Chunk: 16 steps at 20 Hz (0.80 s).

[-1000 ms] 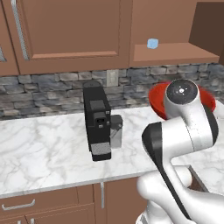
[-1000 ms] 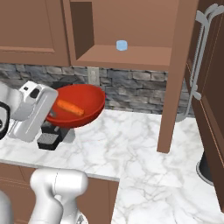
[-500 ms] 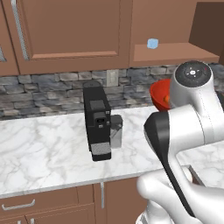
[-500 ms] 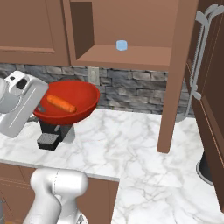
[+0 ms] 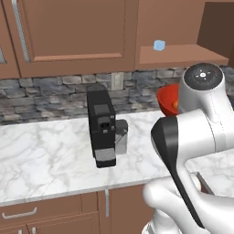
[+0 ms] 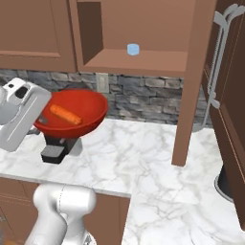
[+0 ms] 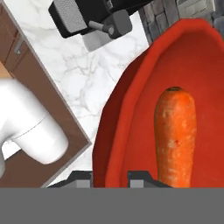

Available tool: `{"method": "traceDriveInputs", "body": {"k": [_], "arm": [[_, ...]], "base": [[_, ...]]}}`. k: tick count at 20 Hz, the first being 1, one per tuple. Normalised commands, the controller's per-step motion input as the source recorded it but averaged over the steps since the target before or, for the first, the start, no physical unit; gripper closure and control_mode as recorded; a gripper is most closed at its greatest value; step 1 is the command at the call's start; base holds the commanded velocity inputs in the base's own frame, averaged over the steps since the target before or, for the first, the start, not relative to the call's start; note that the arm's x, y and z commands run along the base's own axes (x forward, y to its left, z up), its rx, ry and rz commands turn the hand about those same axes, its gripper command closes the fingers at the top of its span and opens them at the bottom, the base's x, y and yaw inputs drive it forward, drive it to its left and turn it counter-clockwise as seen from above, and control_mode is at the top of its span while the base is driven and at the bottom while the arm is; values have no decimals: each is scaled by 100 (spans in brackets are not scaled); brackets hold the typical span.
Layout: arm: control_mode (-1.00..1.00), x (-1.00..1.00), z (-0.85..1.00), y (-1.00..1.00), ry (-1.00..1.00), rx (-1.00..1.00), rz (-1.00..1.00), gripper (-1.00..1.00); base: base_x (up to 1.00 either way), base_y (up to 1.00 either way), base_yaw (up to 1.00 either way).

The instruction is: Pick the carrot from the cabinet and place it in the bowl. Then pick the bowl and place it in the sink. Then turn on the sink facuet.

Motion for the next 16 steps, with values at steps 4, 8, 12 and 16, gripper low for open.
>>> {"method": "traceDriveInputs", "body": {"k": [4,8,12,16], "arm": [[100,0,0,0,0,0,0,100],[100,0,0,0,0,0,0,100],[100,0,0,0,0,0,0,100],[100,0,0,0,0,0,0,100]], "base": [[-57,1,0],[-71,7,0],[-62,41,0],[-61,58,0]]}}
